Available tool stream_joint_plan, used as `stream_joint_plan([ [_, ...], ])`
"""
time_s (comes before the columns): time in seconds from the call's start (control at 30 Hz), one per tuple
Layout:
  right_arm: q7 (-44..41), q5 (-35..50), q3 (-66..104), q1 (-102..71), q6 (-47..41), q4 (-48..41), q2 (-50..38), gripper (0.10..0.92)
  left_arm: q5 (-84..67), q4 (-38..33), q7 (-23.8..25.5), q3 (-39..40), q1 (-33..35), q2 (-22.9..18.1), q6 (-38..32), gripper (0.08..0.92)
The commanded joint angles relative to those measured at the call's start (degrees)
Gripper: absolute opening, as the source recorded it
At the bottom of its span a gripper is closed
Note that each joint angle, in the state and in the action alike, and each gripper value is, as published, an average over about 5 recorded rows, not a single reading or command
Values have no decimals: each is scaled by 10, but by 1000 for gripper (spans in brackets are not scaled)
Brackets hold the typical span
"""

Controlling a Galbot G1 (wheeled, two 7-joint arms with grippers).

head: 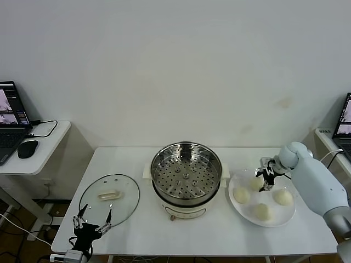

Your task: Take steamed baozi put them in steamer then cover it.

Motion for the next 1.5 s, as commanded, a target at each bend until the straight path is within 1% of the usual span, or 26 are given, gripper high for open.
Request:
stream_joint_plan([
  [0.03,-8,10,1,5,-4,5,-3,581,0,1,0,0,0,0,0,823],
  [0.1,-17,24,0,12,-9,18,-12,578,0,1,0,0,0,0,0,823],
  [0.23,-40,80,-26,45,-26,65,-38,577,0,1,0,1,-2,0,0,823],
  [0.37,-67,148,-89,130,-46,99,-55,577,0,-1,-1,3,-4,0,0,823],
  [0.47,-82,193,-141,217,-56,96,-47,577,0,-5,-1,5,-4,-2,0,823],
  [0.7,-100,269,-262,362,-71,63,16,576,-3,-14,-6,3,-1,-7,0,823],
  [0.83,-114,280,-290,396,-73,34,73,573,-4,-19,-9,1,1,-6,-2,823],
  [0.93,-132,279,-292,411,-54,-3,128,574,-5,-24,-12,-2,1,-8,-3,823],
  [1.03,-144,279,-280,412,18,-45,176,575,-7,-25,-18,-6,2,-8,-7,823],
  [1.13,-143,282,-270,409,163,-92,215,575,-7,-22,-27,-9,2,-6,-12,823],
  [1.2,-142,281,-276,404,248,-101,230,576,-7,-19,-31,-13,3,-4,-14,823],
  [1.23,-141,278,-282,401,279,-96,232,577,-7,-19,-32,-15,4,-4,-15,823],
  [1.37,-137,258,-309,387,347,-31,219,577,-5,-22,-32,-22,12,-2,-16,823],
  [1.5,-112,201,-316,366,399,34,202,577,-3,-24,-31,-25,17,-6,-16,823],
])
